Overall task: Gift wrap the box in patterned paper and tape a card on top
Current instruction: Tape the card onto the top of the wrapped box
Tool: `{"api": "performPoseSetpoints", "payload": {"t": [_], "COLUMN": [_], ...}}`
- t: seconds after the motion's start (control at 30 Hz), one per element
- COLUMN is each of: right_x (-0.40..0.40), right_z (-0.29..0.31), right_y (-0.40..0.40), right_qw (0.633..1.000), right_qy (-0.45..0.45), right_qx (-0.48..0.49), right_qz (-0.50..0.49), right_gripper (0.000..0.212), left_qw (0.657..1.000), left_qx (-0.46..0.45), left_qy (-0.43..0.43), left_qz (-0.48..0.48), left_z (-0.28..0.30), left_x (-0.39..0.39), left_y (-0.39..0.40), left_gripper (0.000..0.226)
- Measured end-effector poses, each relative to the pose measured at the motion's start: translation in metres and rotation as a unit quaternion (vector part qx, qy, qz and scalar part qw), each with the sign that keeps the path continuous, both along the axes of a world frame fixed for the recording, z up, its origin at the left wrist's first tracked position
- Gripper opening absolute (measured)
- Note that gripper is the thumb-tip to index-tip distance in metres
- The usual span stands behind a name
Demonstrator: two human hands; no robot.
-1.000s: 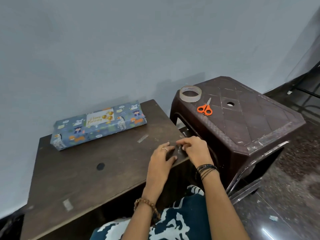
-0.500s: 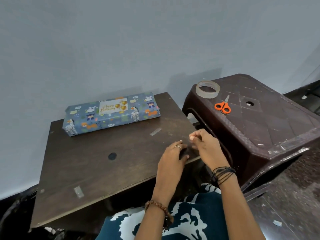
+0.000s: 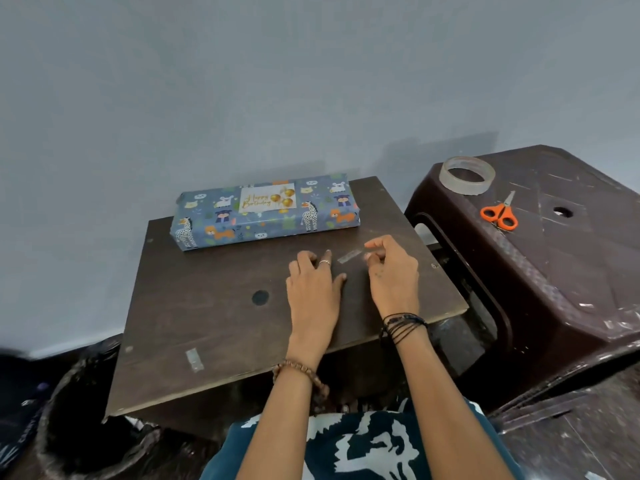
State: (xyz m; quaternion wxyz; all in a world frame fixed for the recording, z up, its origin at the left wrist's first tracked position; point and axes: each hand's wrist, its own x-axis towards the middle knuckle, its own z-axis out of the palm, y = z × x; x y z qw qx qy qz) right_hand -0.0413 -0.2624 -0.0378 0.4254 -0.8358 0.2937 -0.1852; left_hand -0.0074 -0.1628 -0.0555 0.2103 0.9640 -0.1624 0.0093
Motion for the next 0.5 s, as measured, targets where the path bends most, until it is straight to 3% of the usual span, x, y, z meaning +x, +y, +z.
{"api": "performPoseSetpoints", "payload": {"t": [0.5], "right_x": [0.014], "right_z": [-0.002], "right_y": [-0.027], "right_qw": [1.000], "right_qy": [0.009], "right_qx": [-0.003], "right_qz": [-0.029], "right_gripper": [0.020], "left_qw": [0.994], "left_qx": [-0.038], "left_qy": [0.059], "left_qz": [-0.087], "left_z": [0.002], "left_x": [0.040], "left_y": [-0.017], "left_gripper": [0.027]}}
